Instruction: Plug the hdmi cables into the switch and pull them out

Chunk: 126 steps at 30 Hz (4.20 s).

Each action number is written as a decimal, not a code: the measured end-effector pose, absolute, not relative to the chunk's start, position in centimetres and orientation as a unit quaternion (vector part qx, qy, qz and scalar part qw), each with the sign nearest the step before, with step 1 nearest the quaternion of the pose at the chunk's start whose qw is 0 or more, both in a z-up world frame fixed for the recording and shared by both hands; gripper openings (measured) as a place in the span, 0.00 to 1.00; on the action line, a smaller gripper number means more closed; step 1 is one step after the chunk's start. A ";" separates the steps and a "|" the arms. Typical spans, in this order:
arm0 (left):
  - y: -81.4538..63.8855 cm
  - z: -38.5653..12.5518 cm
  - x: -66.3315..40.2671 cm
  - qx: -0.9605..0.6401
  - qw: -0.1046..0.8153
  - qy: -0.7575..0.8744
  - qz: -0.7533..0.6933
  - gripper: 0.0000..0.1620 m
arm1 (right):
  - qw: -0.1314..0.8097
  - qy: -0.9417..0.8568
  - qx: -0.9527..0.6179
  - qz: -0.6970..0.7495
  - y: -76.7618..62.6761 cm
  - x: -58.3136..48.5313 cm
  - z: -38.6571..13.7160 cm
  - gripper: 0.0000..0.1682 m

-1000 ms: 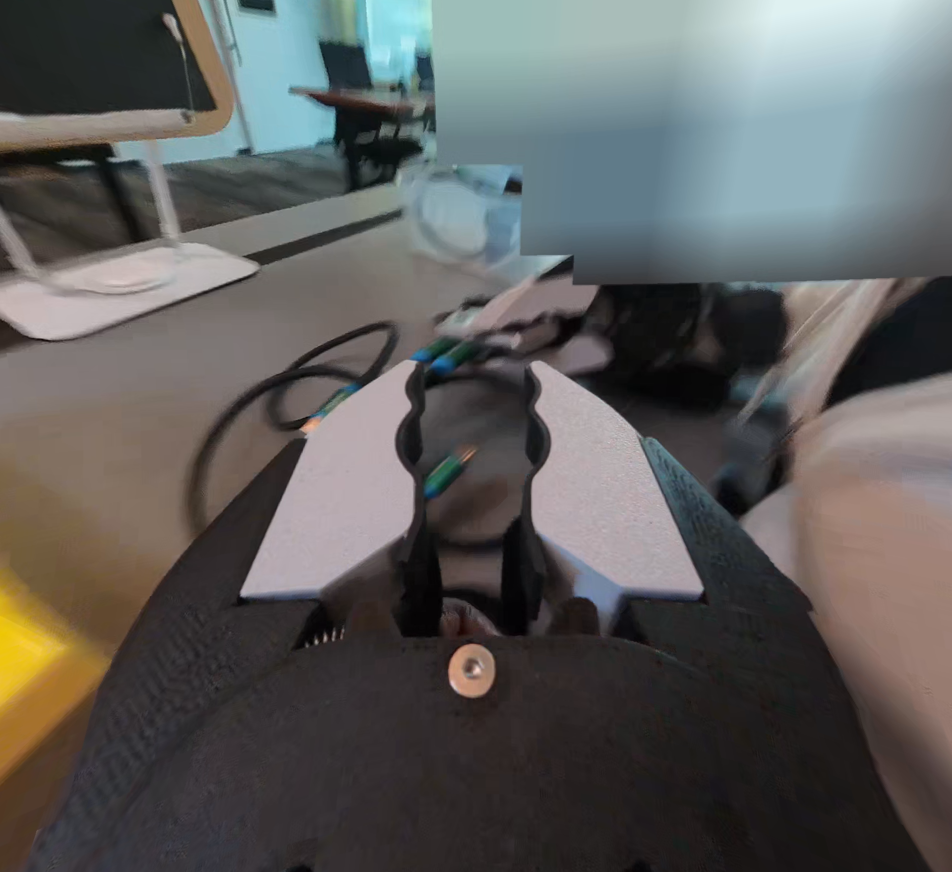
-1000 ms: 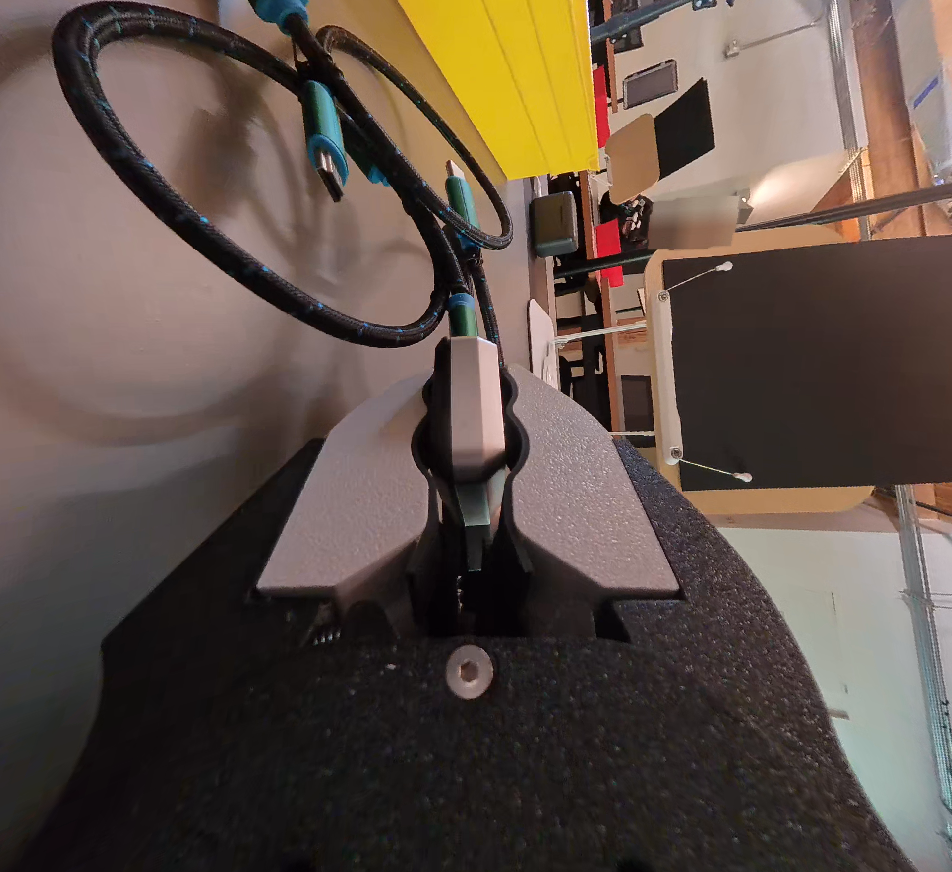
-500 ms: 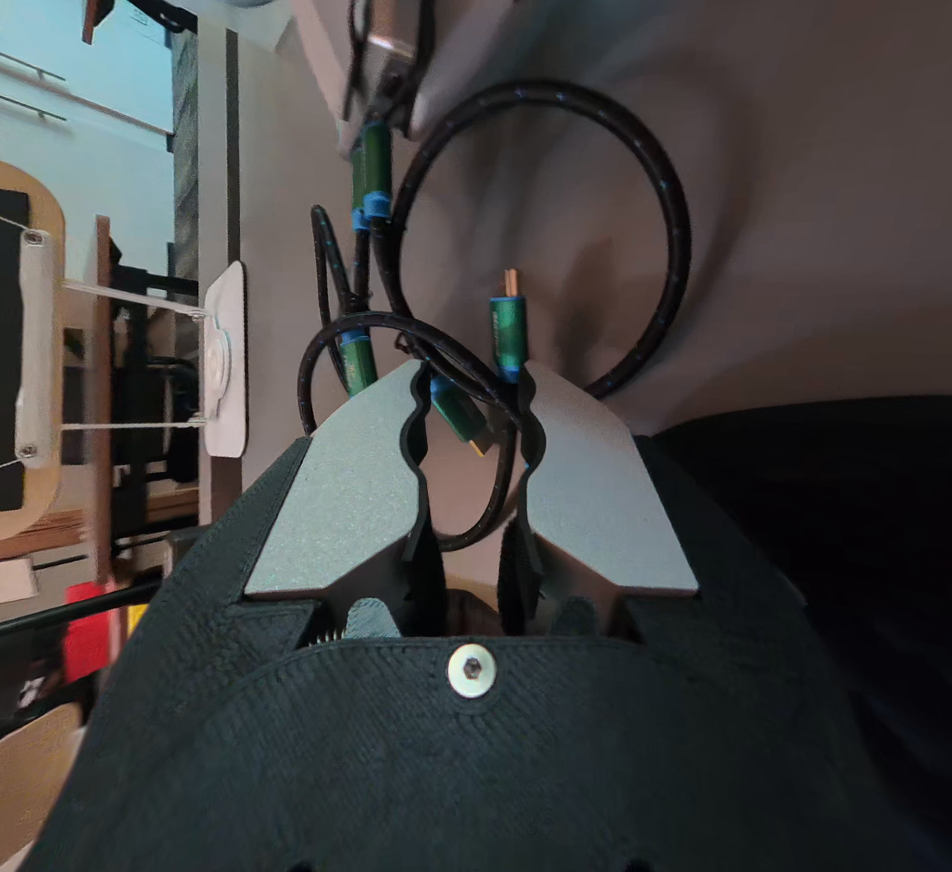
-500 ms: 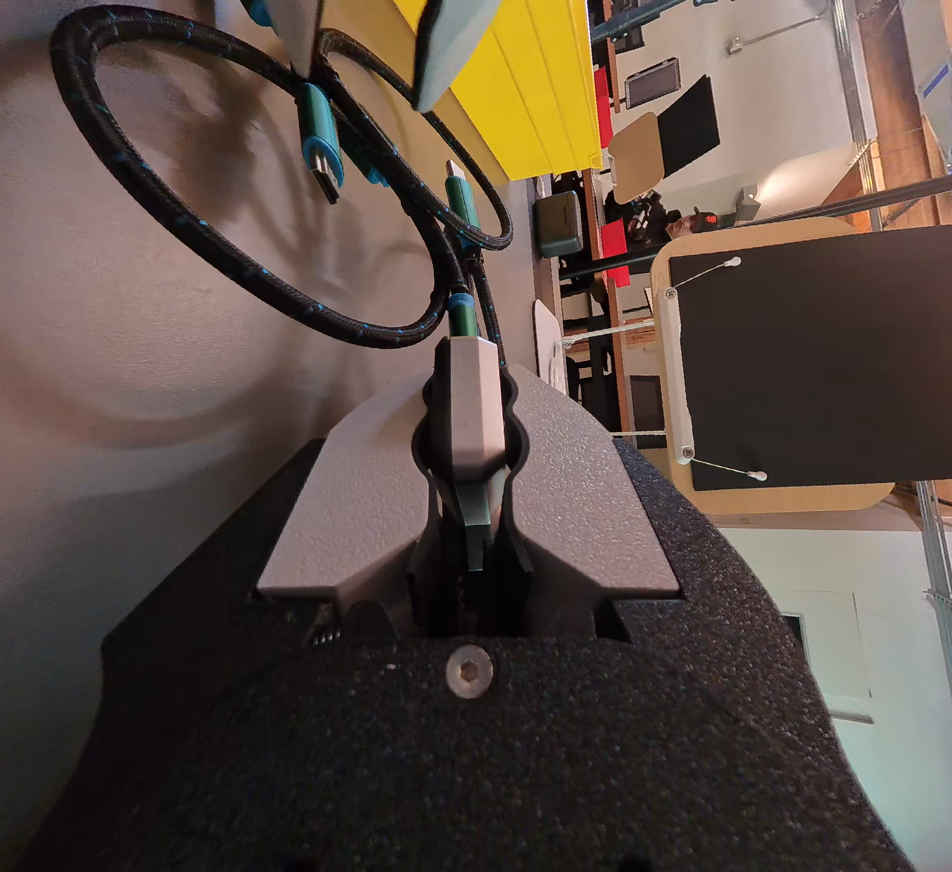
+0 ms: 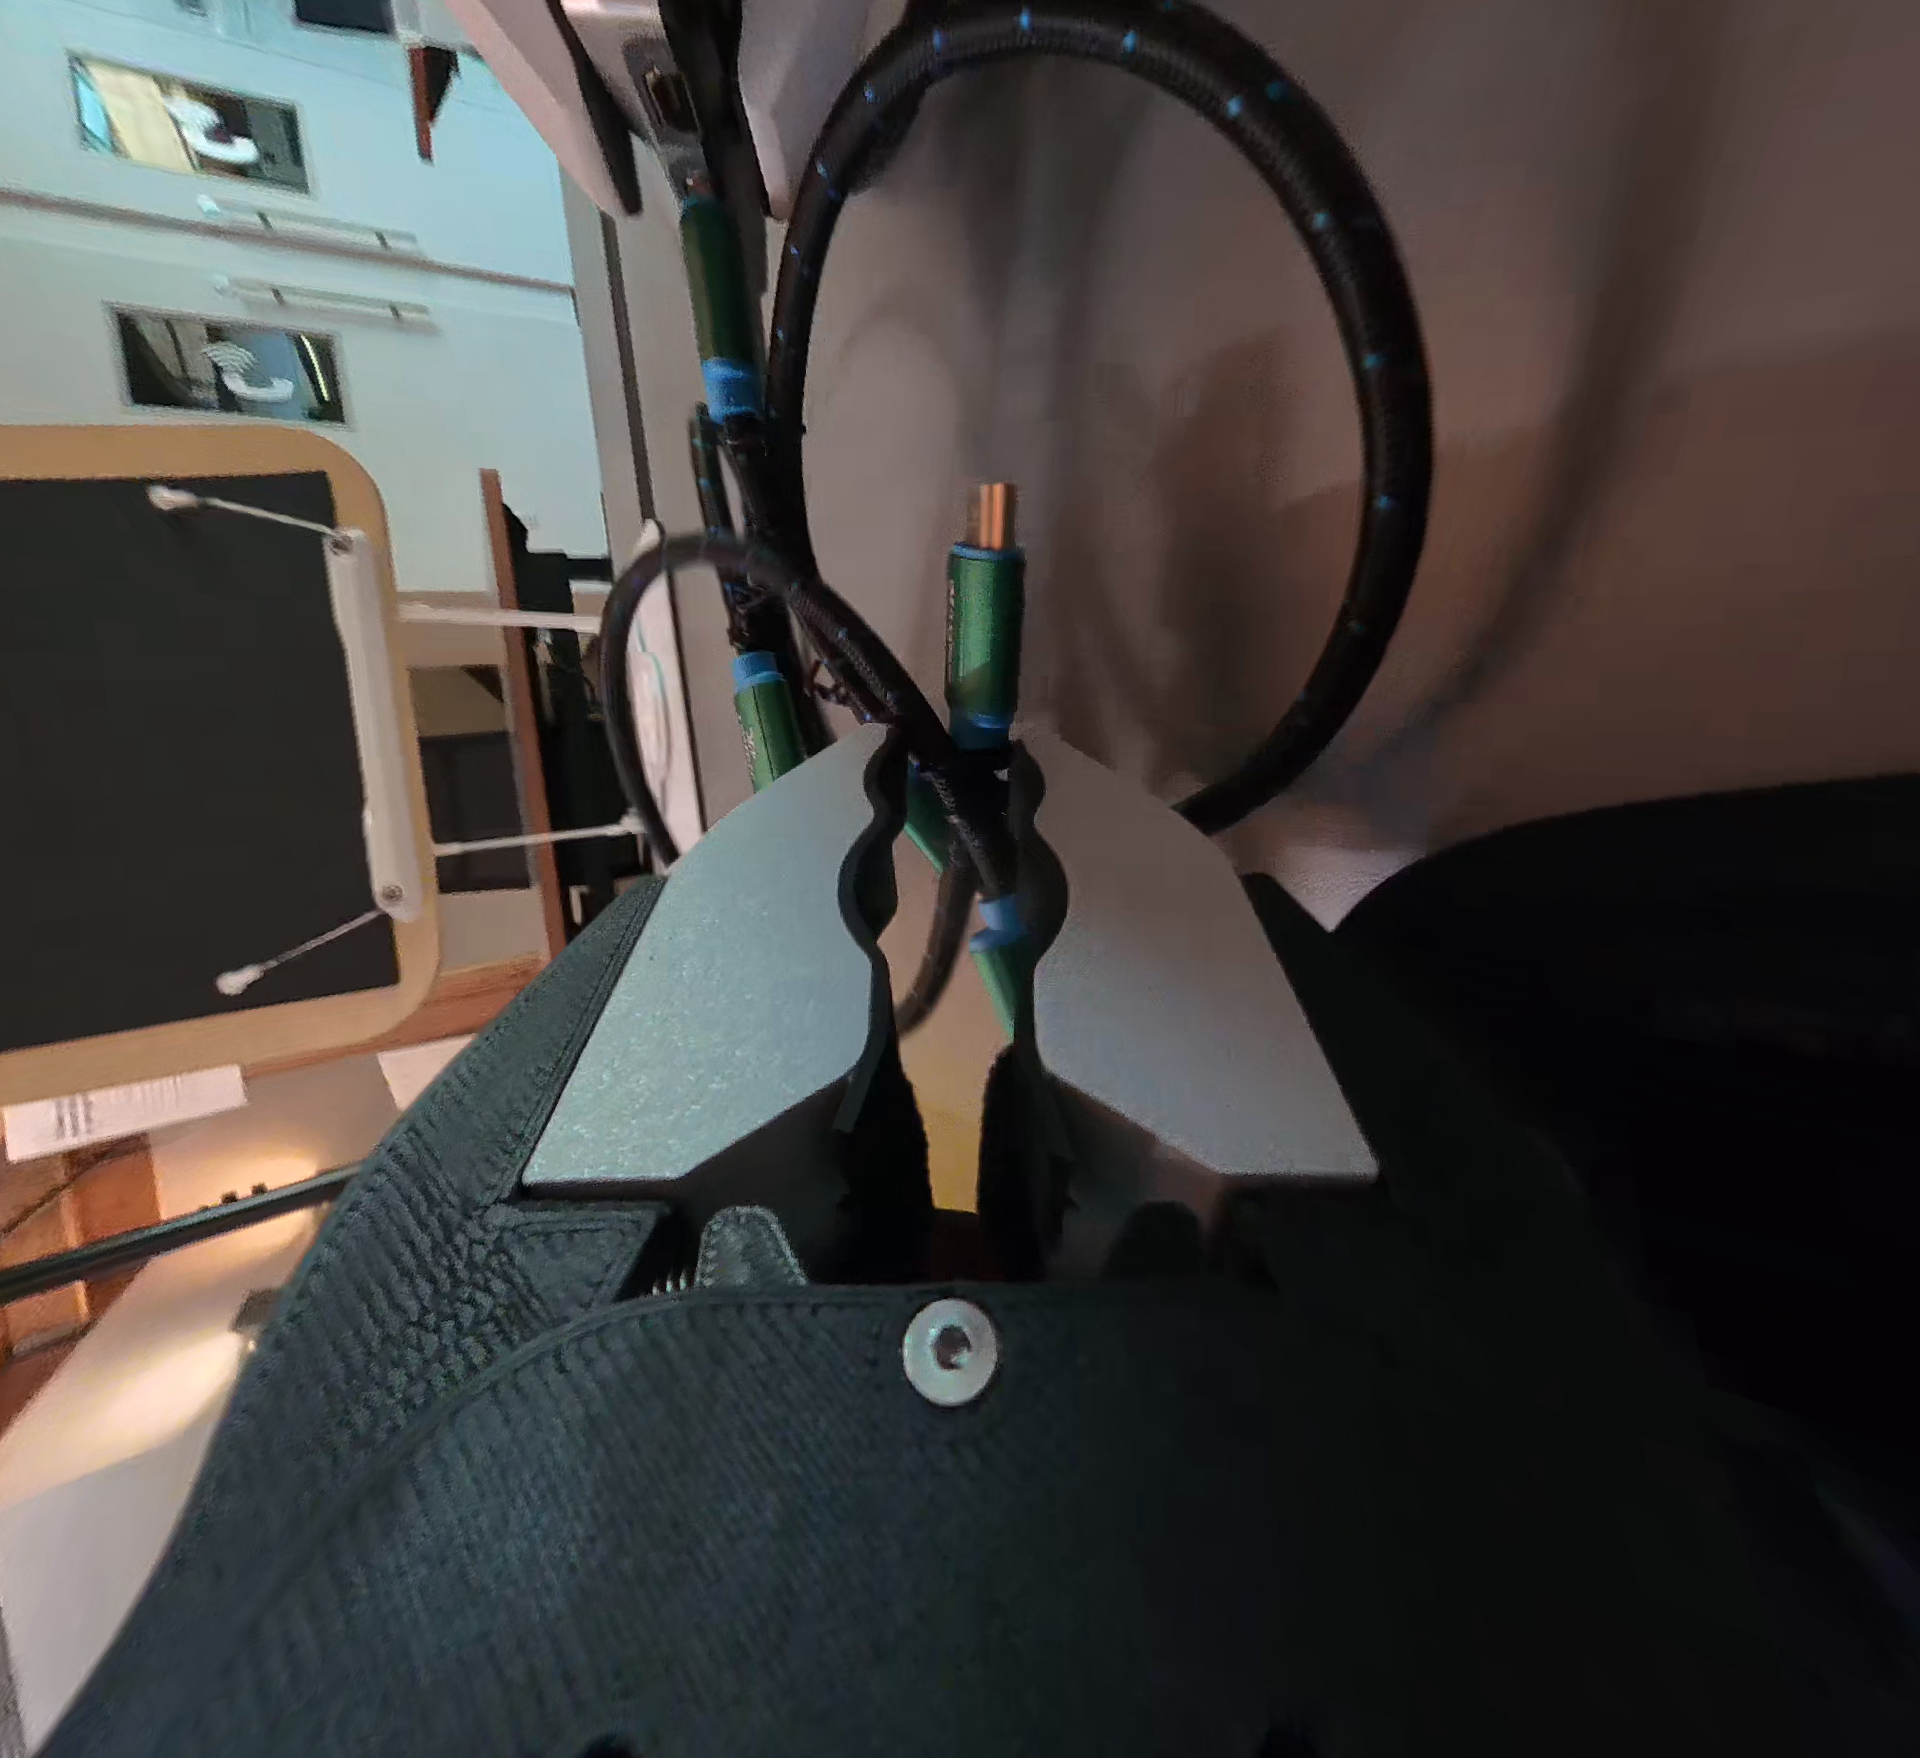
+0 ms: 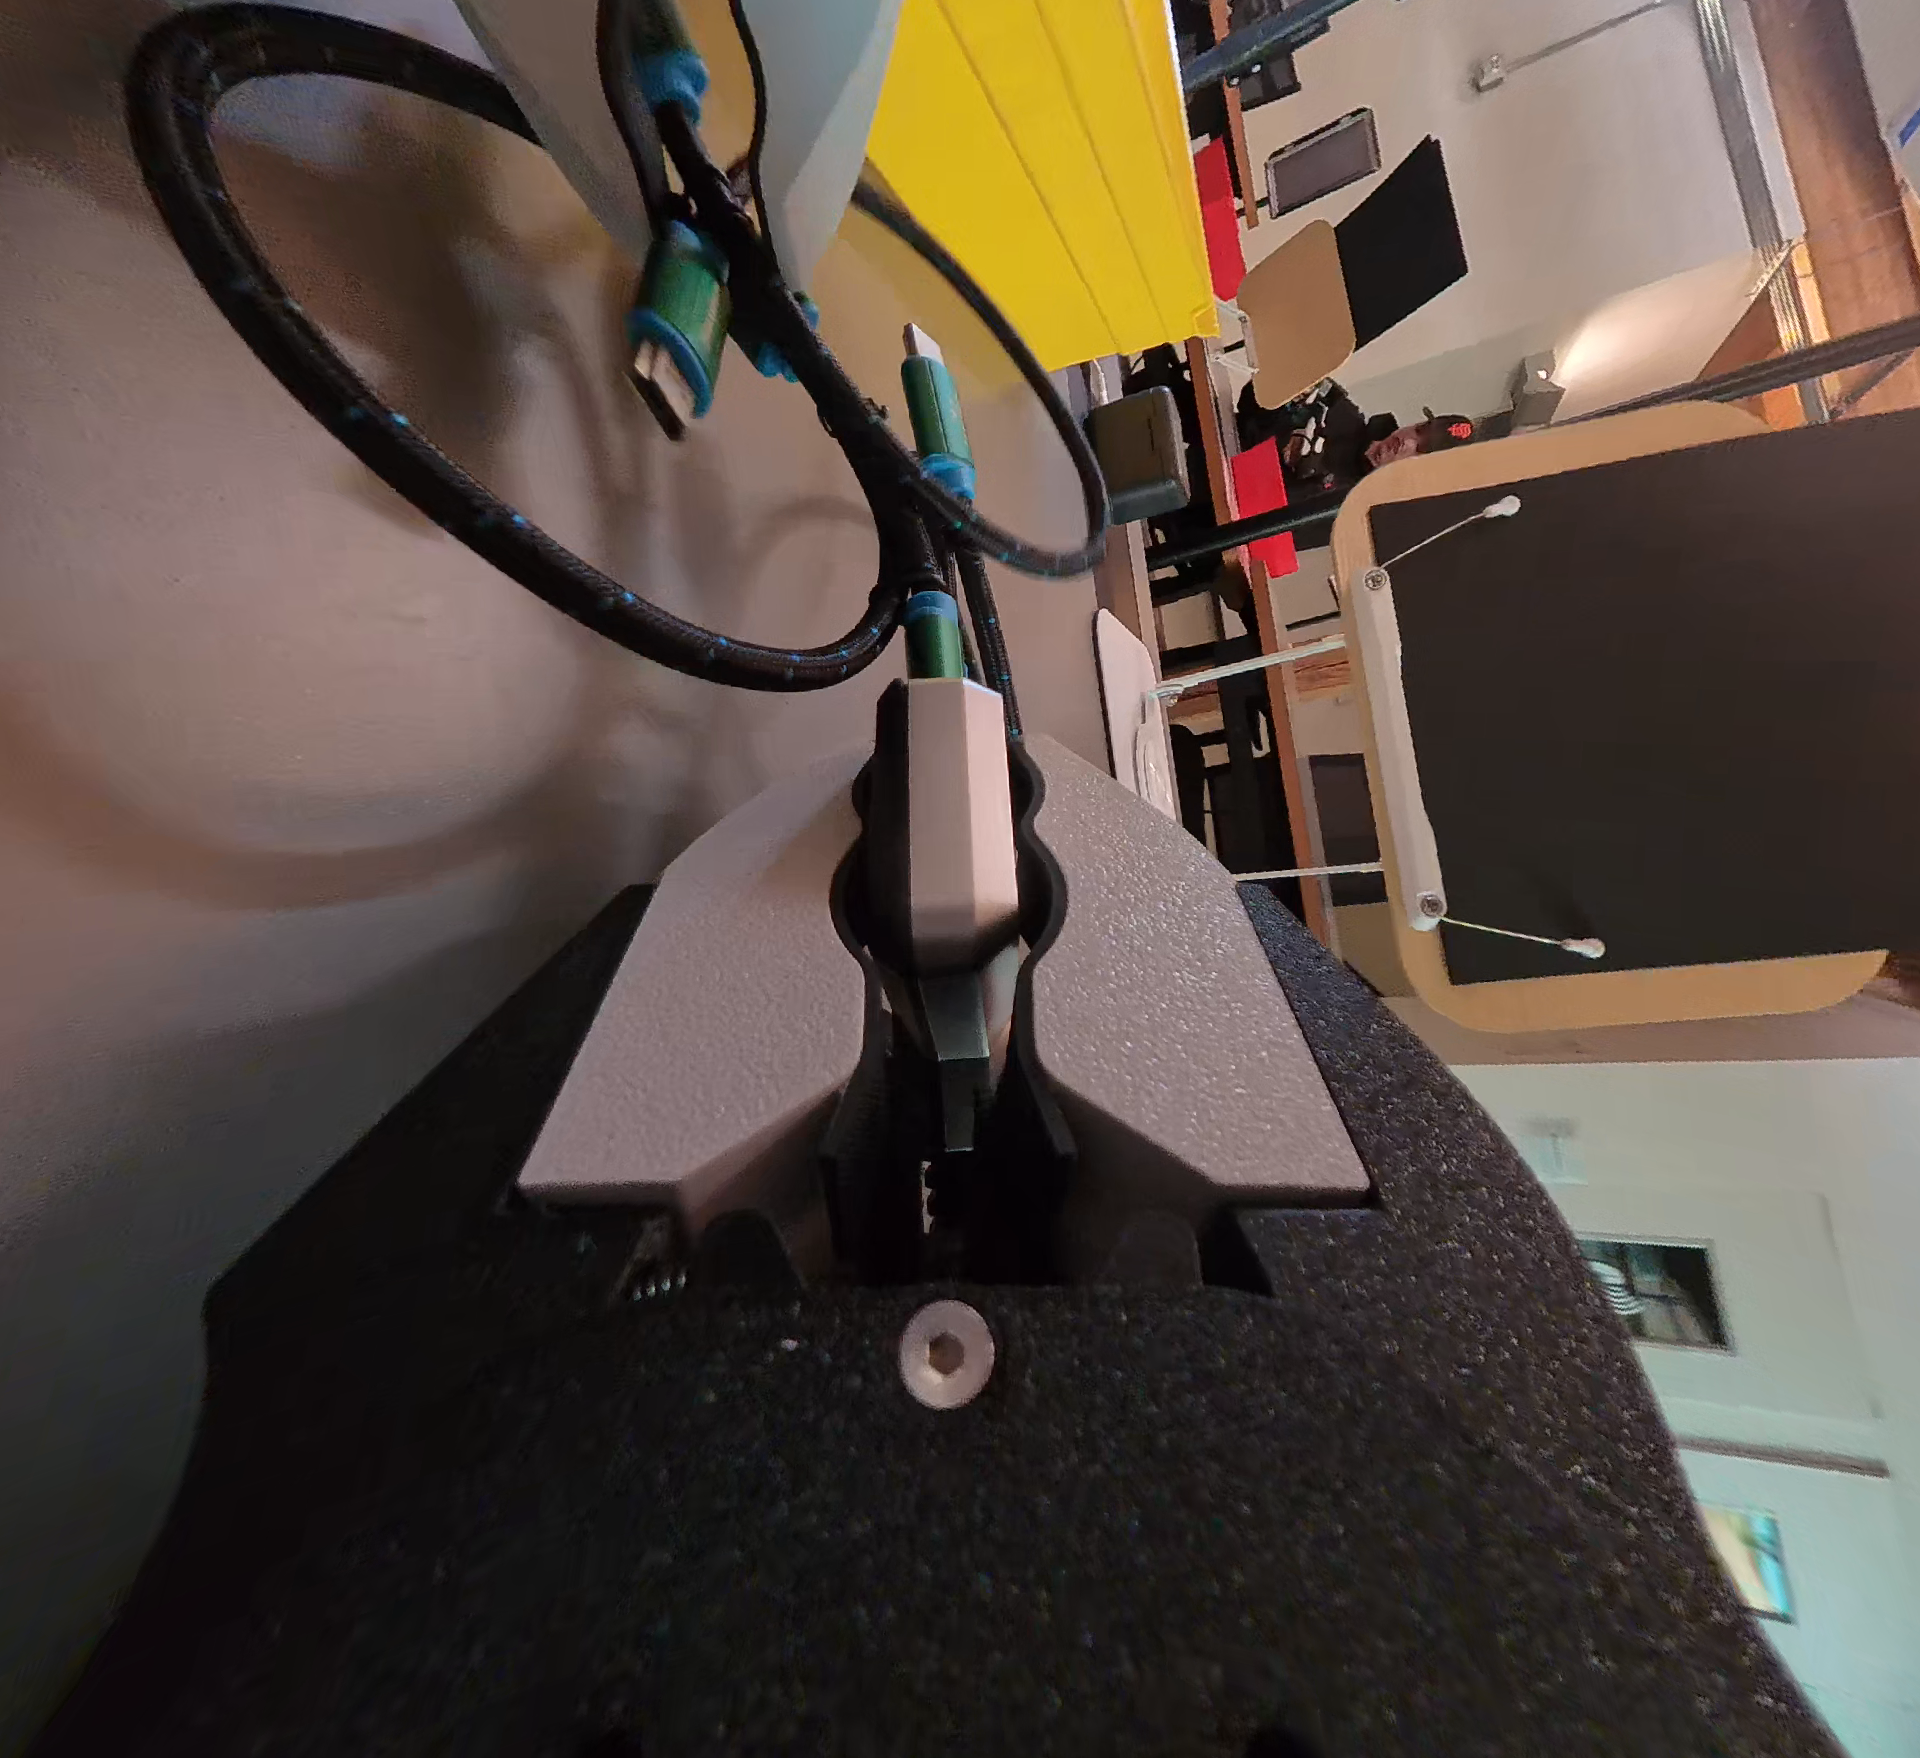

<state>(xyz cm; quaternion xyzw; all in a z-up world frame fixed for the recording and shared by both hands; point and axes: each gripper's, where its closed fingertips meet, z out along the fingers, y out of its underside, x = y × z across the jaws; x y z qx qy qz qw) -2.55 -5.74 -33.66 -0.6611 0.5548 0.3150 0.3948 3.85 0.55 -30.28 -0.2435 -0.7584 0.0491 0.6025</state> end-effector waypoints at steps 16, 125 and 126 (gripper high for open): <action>-4.1 -30.6 1.3 -0.785 0.320 0.454 0.274 0.09 | 0.596 -0.770 -0.221 0.055 -1.0 3.5 -30.5 0.12; -4.6 -30.2 1.4 -0.789 0.356 0.392 0.311 0.09 | 0.616 -0.760 -0.196 0.067 -2.1 3.5 -30.3 0.12; -4.6 -30.2 1.4 -0.788 0.355 0.394 0.313 0.09 | 0.616 -0.761 -0.194 0.065 -2.1 3.5 -30.3 0.12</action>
